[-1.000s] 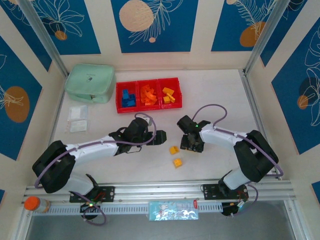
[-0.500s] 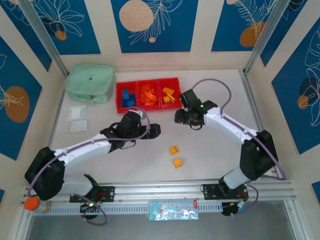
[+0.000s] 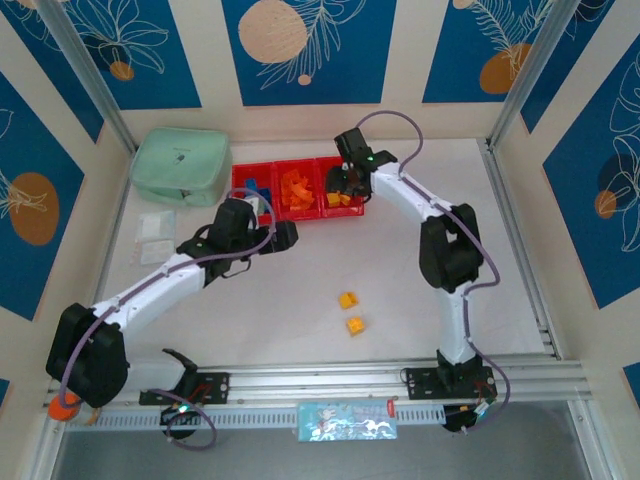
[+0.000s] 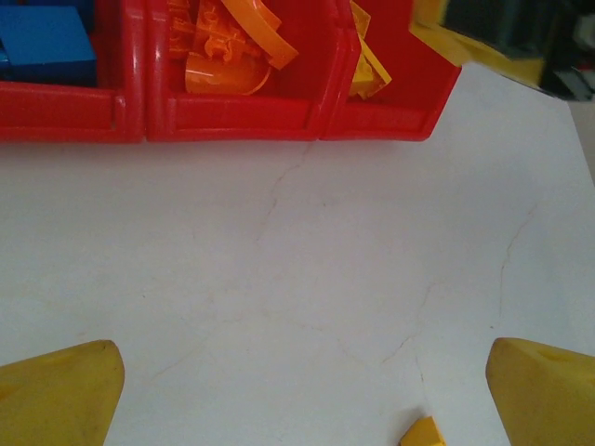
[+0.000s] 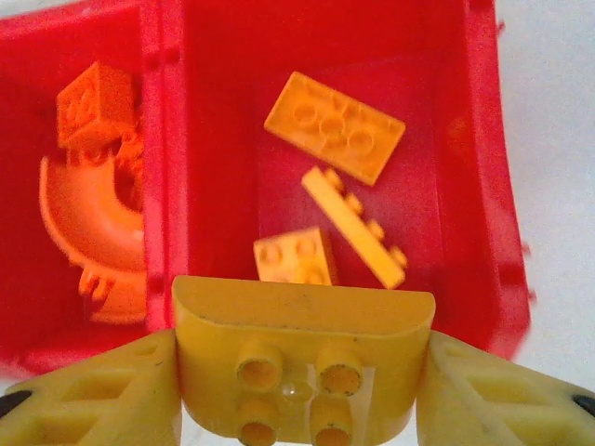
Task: Sort the legos into containers by color
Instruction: Place the lego in the container, then pick up the lego from the bottom-center of the table.
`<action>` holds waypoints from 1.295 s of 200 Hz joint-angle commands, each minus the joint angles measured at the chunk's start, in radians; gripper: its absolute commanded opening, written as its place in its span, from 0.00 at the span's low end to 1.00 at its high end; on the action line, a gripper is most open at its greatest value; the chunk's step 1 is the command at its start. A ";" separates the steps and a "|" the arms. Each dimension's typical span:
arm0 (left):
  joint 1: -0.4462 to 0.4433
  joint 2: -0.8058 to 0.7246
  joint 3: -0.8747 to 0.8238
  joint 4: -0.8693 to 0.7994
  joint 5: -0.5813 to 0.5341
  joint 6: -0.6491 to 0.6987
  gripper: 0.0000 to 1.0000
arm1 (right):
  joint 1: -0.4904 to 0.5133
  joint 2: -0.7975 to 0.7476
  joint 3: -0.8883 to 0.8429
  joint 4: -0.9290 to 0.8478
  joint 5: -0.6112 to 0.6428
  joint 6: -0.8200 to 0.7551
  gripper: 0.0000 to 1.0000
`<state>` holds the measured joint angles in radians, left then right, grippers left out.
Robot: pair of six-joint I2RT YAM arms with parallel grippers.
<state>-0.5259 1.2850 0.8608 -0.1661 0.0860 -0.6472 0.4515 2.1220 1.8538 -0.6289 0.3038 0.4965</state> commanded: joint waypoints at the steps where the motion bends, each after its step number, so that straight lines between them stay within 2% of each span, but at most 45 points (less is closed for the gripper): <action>1: 0.022 0.010 0.028 -0.026 0.033 0.028 0.99 | -0.015 0.086 0.111 -0.063 -0.002 -0.021 0.58; 22: 0.030 0.011 0.014 -0.013 0.040 0.018 0.99 | -0.020 0.157 0.208 -0.097 0.004 -0.036 0.58; 49: 0.038 0.013 0.007 0.000 0.046 0.014 0.99 | -0.027 0.201 0.282 -0.131 0.016 -0.040 0.66; 174: 0.044 -0.019 0.010 -0.003 0.058 0.014 0.99 | -0.027 0.086 0.248 -0.114 -0.053 -0.031 0.77; 198: 0.044 -0.041 -0.005 0.009 0.066 0.002 0.99 | -0.009 0.002 0.163 -0.083 -0.066 -0.027 0.77; 259: 0.006 -0.087 -0.064 -0.001 0.100 -0.022 0.99 | 0.052 -0.315 -0.273 -0.012 -0.099 -0.032 0.78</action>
<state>-0.4995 1.2377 0.8318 -0.1650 0.1589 -0.6529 0.4744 1.9308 1.7252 -0.6586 0.2417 0.4709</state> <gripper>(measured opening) 0.994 0.774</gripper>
